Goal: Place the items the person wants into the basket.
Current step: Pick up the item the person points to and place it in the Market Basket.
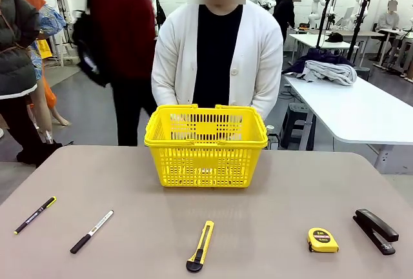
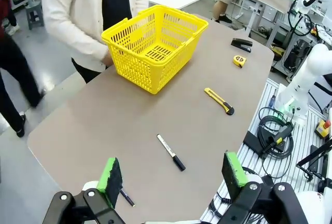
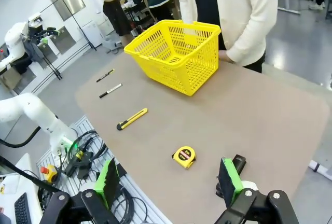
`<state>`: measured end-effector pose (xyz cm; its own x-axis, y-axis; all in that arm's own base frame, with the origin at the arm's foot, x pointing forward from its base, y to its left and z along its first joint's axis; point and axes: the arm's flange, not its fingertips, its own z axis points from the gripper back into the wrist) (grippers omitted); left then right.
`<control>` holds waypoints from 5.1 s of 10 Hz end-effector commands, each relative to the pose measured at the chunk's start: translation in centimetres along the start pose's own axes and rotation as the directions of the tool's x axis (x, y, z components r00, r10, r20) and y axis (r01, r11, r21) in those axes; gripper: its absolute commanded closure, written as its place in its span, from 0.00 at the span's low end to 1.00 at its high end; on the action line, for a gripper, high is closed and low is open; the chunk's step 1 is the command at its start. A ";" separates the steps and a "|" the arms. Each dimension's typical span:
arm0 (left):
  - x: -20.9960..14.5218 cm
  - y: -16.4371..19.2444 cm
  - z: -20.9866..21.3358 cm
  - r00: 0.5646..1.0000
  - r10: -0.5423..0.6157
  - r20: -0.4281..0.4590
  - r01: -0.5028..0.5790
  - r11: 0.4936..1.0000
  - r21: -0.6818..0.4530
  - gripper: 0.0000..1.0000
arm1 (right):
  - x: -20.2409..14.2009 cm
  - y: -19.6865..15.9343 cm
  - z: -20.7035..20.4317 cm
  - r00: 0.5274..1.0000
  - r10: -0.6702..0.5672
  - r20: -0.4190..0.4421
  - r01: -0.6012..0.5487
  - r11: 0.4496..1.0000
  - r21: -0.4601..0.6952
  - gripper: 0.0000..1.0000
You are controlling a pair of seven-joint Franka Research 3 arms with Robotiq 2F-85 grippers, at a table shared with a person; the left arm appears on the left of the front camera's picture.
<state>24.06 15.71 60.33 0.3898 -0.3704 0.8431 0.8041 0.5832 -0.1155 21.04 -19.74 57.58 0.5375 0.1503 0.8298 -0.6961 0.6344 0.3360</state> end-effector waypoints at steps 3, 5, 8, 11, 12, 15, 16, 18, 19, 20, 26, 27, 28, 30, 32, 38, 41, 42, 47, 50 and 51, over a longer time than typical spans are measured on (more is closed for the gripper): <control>0.0 0.1 0.2 1.000 -0.010 0.005 0.010 1.000 -0.007 0.00 | 0.1 0.0 0.0 1.000 0.006 0.014 -0.007 1.000 0.012 0.00; 0.0 0.1 0.2 1.000 -0.010 0.005 0.010 1.000 -0.007 0.00 | 0.1 0.0 0.0 1.000 0.006 0.014 -0.007 1.000 0.012 0.00; 0.0 0.1 0.2 1.000 -0.010 0.005 0.010 1.000 -0.007 0.00 | 0.1 0.0 0.0 1.000 0.006 0.014 -0.007 1.000 0.012 0.00; 0.0 0.1 0.2 1.000 -0.010 0.005 0.010 1.000 -0.007 0.00 | 0.1 0.0 0.0 1.000 0.006 0.014 -0.007 1.000 0.012 0.00; 0.0 0.1 0.2 1.000 -0.010 0.005 0.010 1.000 -0.007 0.00 | 0.1 0.0 0.0 1.000 0.006 0.014 -0.007 1.000 0.012 0.00; 0.5 -0.4 -2.3 0.987 0.029 -0.161 -0.008 0.991 0.133 0.00 | 0.1 0.0 0.0 1.000 0.006 0.014 -0.007 1.000 0.012 0.00; 0.8 -0.7 -4.5 0.958 0.040 -0.283 0.009 0.986 0.169 0.00 | 0.1 0.0 0.0 1.000 0.006 0.014 -0.007 1.000 0.012 0.00; 1.0 -0.8 -9.3 0.886 0.074 -0.458 0.038 0.972 0.231 0.00 | 0.1 0.0 0.0 1.000 0.006 0.014 -0.007 1.000 0.012 0.00; 0.7 -0.8 -11.9 0.842 0.070 -0.536 0.075 0.967 0.245 0.00 | 0.1 0.0 0.0 1.000 0.006 0.014 -0.007 1.000 0.012 0.00; -0.1 -0.3 -14.0 0.814 0.073 -0.576 0.098 0.961 0.260 0.00 | 0.1 0.0 0.0 1.000 0.006 0.014 -0.007 1.000 0.012 0.00; -7.4 5.6 -21.7 0.709 0.193 -0.679 0.058 0.943 0.328 0.00 | 0.1 0.0 0.0 1.000 0.006 0.014 -0.007 1.000 0.012 0.00; -8.4 6.1 -22.3 0.701 0.194 -0.686 0.052 0.946 0.321 0.00 | 0.1 0.0 0.0 1.000 0.006 0.014 -0.007 1.000 0.012 0.00; -9.1 6.2 -22.8 0.686 0.195 -0.701 0.052 0.948 0.314 0.00 | 0.1 0.0 0.0 1.000 0.006 0.014 -0.007 1.000 0.012 0.00; -10.6 6.2 -23.9 0.662 0.200 -0.722 0.023 0.958 0.287 0.00 | 0.1 0.0 0.0 1.000 0.006 0.014 -0.007 1.000 0.012 0.00; -11.5 6.3 -25.0 0.661 0.200 -0.723 0.006 0.962 0.272 0.00 | 0.1 0.0 0.0 1.000 0.006 0.014 -0.007 1.000 0.012 0.00; -9.2 8.8 -24.8 0.650 0.181 -0.738 0.009 0.969 0.245 0.00 | 0.1 0.0 0.0 1.000 0.006 0.014 -0.007 1.000 0.012 0.00; -10.3 9.2 -26.0 0.652 0.190 -0.734 0.008 0.967 0.256 0.00 | 0.1 0.0 0.0 1.000 0.006 0.014 -0.007 1.000 0.012 0.00; -11.4 9.7 -26.9 0.652 0.208 -0.729 -0.002 0.962 0.273 0.00 | 0.1 0.0 0.0 1.000 0.006 0.014 -0.007 1.000 0.012 0.00; -14.2 11.4 -30.1 0.629 0.318 -0.709 -0.061 0.930 0.363 0.00 | 0.1 0.0 0.0 1.000 0.006 0.014 -0.007 1.000 0.012 0.00; -14.6 11.0 -31.2 0.619 0.324 -0.715 -0.071 0.930 0.361 0.00 | 0.1 0.0 0.0 1.000 0.006 0.014 -0.007 1.000 0.012 0.00; -14.7 11.0 -31.4 0.617 0.325 -0.717 -0.069 0.930 0.362 0.00 | 0.1 0.0 0.0 1.000 0.006 0.014 -0.007 1.000 0.012 0.00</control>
<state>41.33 5.36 30.48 0.8120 -0.5773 0.0858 0.5777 0.8159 0.0228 20.82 -19.84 57.54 0.5413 0.1484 0.8276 -0.6935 0.6353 0.3397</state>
